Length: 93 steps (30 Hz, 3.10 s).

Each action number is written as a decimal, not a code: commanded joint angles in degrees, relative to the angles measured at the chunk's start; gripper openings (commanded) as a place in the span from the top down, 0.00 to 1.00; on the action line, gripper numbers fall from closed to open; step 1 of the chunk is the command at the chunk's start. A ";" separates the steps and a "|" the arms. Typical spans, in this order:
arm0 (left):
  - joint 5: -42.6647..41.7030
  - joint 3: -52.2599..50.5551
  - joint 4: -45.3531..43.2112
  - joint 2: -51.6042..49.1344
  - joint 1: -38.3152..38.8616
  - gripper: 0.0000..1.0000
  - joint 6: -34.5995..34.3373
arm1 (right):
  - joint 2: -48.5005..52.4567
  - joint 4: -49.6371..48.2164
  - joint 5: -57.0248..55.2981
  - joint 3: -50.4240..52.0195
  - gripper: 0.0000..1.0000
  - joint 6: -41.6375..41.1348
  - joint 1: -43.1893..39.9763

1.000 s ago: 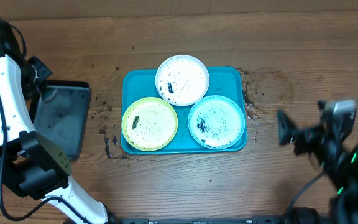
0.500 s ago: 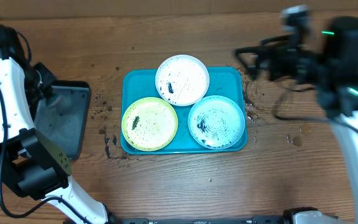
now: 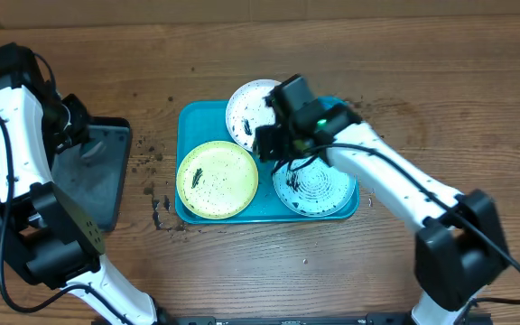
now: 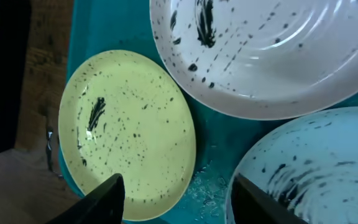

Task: Clean dirty plates on tray and stack at the side
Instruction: 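Reach the right gripper to the yellow plate rim and grasp it, then scrub the yellow plate with the sponge in the left gripper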

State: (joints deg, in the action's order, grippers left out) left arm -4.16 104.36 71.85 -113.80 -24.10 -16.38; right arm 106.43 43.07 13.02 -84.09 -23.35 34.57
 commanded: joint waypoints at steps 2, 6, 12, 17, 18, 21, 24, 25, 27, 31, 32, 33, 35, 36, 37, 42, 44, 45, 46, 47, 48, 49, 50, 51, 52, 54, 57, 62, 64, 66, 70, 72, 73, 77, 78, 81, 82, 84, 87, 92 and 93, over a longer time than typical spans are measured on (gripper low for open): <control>-1.86 0.44 -0.33 0.09 1.99 0.96 1.66 | 2.47 -0.33 -7.85 -0.74 0.43 -3.93 3.26; -1.88 0.44 -0.33 0.09 3.69 0.96 2.78 | 5.57 -2.29 -6.21 -0.74 0.44 -3.93 3.26; -2.10 0.44 0.81 0.09 6.73 0.96 4.70 | 9.53 -5.70 -5.38 -0.72 0.45 -3.91 3.32; -11.69 0.37 2.54 0.09 9.70 0.96 9.94 | 11.74 -7.63 -5.20 -0.72 0.45 -4.83 3.37; -13.51 0.37 2.99 0.09 10.23 0.96 10.95 | 12.13 -7.65 -4.96 -0.72 0.47 -5.20 3.37; -16.28 0.13 4.35 0.07 12.24 0.96 11.74 | 13.16 -7.87 -3.28 -0.72 0.55 -5.22 3.37; -16.41 -0.76 5.16 0.04 14.91 0.96 12.39 | 13.79 -7.85 -2.86 -0.72 0.59 -5.20 3.37; -16.41 -1.16 5.44 0.04 15.91 0.96 12.63 | 13.99 -7.87 -2.86 -0.72 0.60 -5.20 3.37; -16.41 -1.95 5.62 0.02 17.70 0.96 12.61 | 14.16 -7.85 -2.89 -0.72 0.61 -5.20 3.37; -16.24 -4.22 4.68 0.02 20.87 0.96 12.37 | 14.21 -7.87 -2.91 -0.68 0.69 -5.22 3.34; -16.22 -5.22 4.31 0.02 21.55 0.96 11.82 | 14.23 -7.87 -2.91 -0.68 0.70 -5.22 3.34; -16.24 -6.36 3.89 0.02 22.18 0.96 11.39 | 14.25 -7.85 -2.91 -0.68 0.70 -5.22 3.34; -16.48 -9.14 2.62 0.02 23.34 0.96 10.67 | 14.25 -7.85 -2.91 -0.63 0.71 -5.20 3.34; -16.83 -10.60 1.70 0.02 23.98 0.96 10.60 | 14.25 -7.85 -2.91 -0.63 0.73 -5.20 3.34; -17.14 -12.26 0.26 0.00 24.65 0.96 10.62 | 14.25 -7.87 -2.91 -0.63 0.74 -5.20 3.34; -18.08 -18.97 -8.13 -0.02 28.28 0.96 10.60 | 14.25 -7.87 -3.10 -0.63 0.86 -5.20 3.34; -17.73 -20.70 -10.54 -0.09 29.44 0.96 10.45 | 14.25 -7.89 -3.08 -0.63 0.88 -5.20 3.34; -17.70 -21.24 -11.34 -0.09 29.79 0.96 10.12 | 14.25 -7.89 -3.08 -0.63 0.88 -5.20 3.34; -17.64 -21.79 -12.22 -0.09 29.99 0.96 9.94 | 14.25 -7.89 -3.08 -0.63 0.88 -5.18 3.34; -17.44 -22.32 -13.16 -0.09 30.14 0.96 9.90 | 14.25 -7.87 -3.06 -0.63 0.88 -5.20 3.30; -17.40 -22.75 -13.81 -0.09 30.16 0.96 9.90 | 14.25 -7.82 -3.02 -0.63 0.88 -5.18 3.30; -17.29 -23.32 -14.45 -0.09 30.16 0.96 9.90 | 14.25 -7.72 -2.89 -0.63 0.87 -5.18 3.30; -17.27 -23.87 -14.99 -0.09 30.16 0.96 9.90 | 14.25 -7.67 -2.89 -0.63 0.87 -5.18 3.30; -17.29 -24.57 -15.61 -0.09 30.18 0.96 9.42 | 14.25 -7.67 -2.93 -0.63 0.87 -5.18 3.30; -17.27 -25.20 -16.15 -0.09 30.18 0.96 8.96 | 14.25 -7.69 -3.04 -0.63 0.87 -5.20 3.30; -17.29 -26.82 -17.44 -0.09 30.18 0.96 7.96 | 14.25 -7.89 -3.08 -0.63 0.87 -5.20 3.30; -17.29 -28.20 -18.45 -0.09 30.29 0.96 7.96 | 14.25 -7.87 -3.06 -0.63 0.87 -5.20 3.30; -17.29 -28.61 -18.53 -0.09 30.75 0.85 7.96 | 14.25 -7.87 -3.06 -0.63 0.87 -5.20 3.30; -17.25 -28.61 -18.84 -0.09 31.04 0.69 7.98 | 14.25 -7.67 -3.04 -0.63 0.78 -5.20 3.30; -17.20 -28.61 -19.04 -0.09 31.06 0.64 8.00 | 14.25 -7.17 -2.82 -0.63 0.68 -5.20 3.30; -16.44 -28.61 -19.39 -0.09 31.06 0.65 7.98 | 14.25 -5.53 -1.44 -0.61 0.67 -5.20 3.30; -16.44 -28.61 -19.52 -0.09 31.04 0.65 7.98 | 14.25 -4.74 -1.16 -0.59 0.67 -5.20 3.37; -16.44 -28.61 -19.56 -0.09 31.04 0.65 8.00 | 14.25 -4.61 -1.16 -0.50 0.67 -5.20 3.50; -16.46 -28.59 -19.63 -0.09 31.04 0.69 7.98 | 14.25 -5.81 -1.14 1.22 0.74 -5.44 4.26; -16.46 -28.59 -19.63 -0.09 31.06 0.69 7.98 | 14.25 -6.27 -1.22 1.64 0.76 -5.42 4.39; -16.46 -28.59 -19.65 -0.09 31.06 0.77 7.98 | 14.25 -7.23 -1.33 2.01 0.83 -5.49 4.44; -16.50 -28.59 -19.63 -0.09 31.06 0.78 7.98 | 14.25 -7.26 -1.36 2.01 0.85 -5.92 4.44; -16.68 -28.59 -19.54 -0.09 31.06 0.78 7.98 | 14.25 -6.91 -1.36 2.03 0.87 -6.75 4.44; -16.65 -28.61 -19.58 -0.09 31.10 0.76 7.98 | 14.25 -5.51 -1.36 2.03 0.91 -6.71 4.44; -16.24 -28.61 -20.28 -0.09 31.32 0.80 8.02 | 14.25 -3.93 -1.07 2.03 0.95 -6.84 4.44; -15.96 -28.61 -20.70 -0.09 31.32 0.72 8.02 | 14.25 -3.89 -0.90 2.03 0.95 -6.91 4.44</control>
State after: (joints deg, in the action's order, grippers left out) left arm -20.78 75.99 52.03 -113.80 6.68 -8.60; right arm 120.62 38.39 12.25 -82.83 -30.00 38.72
